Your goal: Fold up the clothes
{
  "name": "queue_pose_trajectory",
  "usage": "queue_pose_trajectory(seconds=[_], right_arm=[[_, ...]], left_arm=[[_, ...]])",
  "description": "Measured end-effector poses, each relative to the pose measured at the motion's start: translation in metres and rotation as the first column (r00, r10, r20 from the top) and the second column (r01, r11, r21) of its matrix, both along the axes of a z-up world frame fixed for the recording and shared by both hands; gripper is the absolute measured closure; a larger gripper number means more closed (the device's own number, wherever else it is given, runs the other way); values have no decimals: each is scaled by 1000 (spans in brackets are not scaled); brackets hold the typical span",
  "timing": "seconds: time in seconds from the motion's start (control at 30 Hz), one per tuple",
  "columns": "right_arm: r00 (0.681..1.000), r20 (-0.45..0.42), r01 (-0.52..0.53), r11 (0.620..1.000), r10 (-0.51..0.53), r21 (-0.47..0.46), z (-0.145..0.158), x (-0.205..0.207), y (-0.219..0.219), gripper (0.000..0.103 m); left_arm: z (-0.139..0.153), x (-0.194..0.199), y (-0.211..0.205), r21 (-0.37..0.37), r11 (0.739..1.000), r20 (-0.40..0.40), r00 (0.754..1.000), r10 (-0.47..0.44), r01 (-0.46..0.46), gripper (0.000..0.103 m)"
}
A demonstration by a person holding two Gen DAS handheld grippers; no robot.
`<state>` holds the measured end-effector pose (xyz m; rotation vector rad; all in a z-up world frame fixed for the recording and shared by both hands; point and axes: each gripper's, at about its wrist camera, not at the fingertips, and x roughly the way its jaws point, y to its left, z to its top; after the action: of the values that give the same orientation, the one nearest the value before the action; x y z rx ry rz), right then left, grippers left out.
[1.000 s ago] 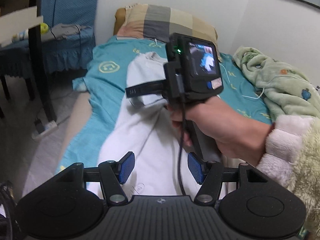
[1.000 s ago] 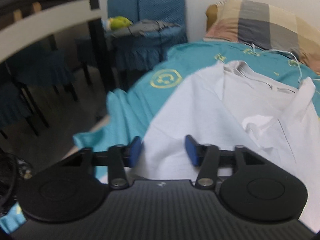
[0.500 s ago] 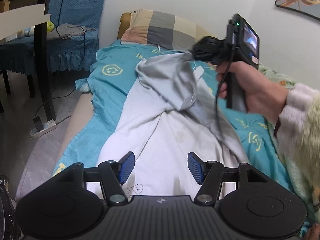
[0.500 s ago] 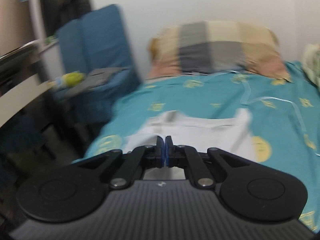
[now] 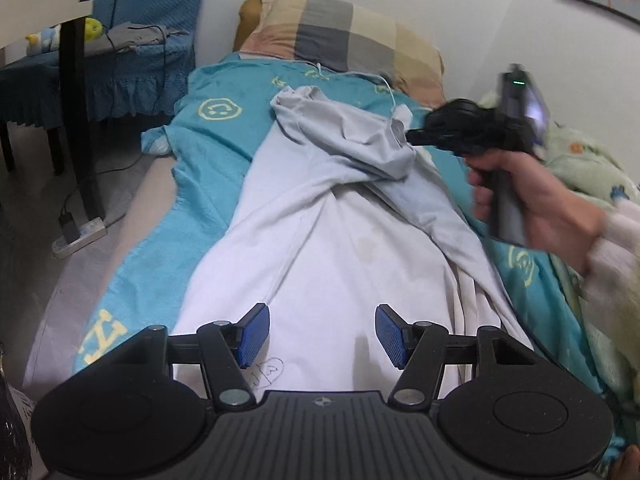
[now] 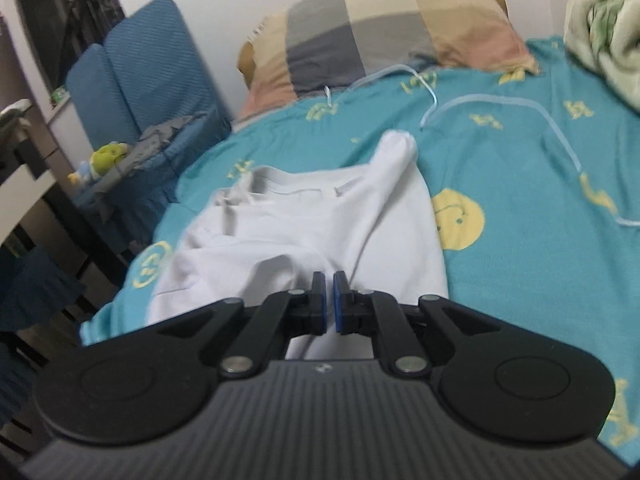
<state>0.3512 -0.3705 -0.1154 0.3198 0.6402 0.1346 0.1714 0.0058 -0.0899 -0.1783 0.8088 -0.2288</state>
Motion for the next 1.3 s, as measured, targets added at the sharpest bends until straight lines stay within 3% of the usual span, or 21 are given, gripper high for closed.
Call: queue_pose_trajectory(seconds=[0.1, 0.37, 0.57, 0.7, 0.77, 0.83, 0.87, 1.0, 1.13, 1.2, 1.3], right_arm=[[999, 25, -23, 1000, 23, -12, 28, -37, 4, 95], [996, 72, -50, 999, 50, -3, 100, -187, 25, 95], [997, 73, -29, 998, 33, -63, 115, -292, 40, 95], [996, 94, 19, 997, -11, -78, 115, -336, 38, 94], [995, 100, 38, 995, -30, -87, 111, -351, 35, 75], [993, 113, 48, 996, -39, -77, 106, -363, 30, 35], [991, 125, 57, 996, -48, -68, 104, -368, 26, 31], [990, 126, 71, 995, -62, -69, 99, -372, 19, 27], [994, 105, 19, 996, -10, -89, 94, -372, 22, 24], [996, 88, -9, 993, 20, -120, 91, -370, 26, 24], [998, 54, -17, 991, 24, -135, 87, -367, 25, 24]], left_arm=[[6, -5, 3, -27, 1000, 6, 1000, 15, -14, 42], [28, -30, -11, -1, 1000, 64, 998, -4, 4, 42], [39, -54, -22, 55, 998, 103, 995, -12, 7, 42], [42, -66, -32, 76, 996, 116, 992, -44, 35, 42], [42, -68, -37, 93, 995, 115, 992, -58, 47, 42], [40, -69, -41, 124, 991, 106, 992, -62, 49, 42], [40, -70, -42, 129, 990, 99, 993, -65, 52, 42], [40, -74, -41, 147, 987, 49, 996, -68, 60, 40], [43, -76, -29, 158, 986, -45, 998, -46, 52, 23], [43, -78, -25, 218, 975, -94, 995, -31, 51, 23], [39, -83, -17, 346, 937, -167, 986, 19, 41, 23]])
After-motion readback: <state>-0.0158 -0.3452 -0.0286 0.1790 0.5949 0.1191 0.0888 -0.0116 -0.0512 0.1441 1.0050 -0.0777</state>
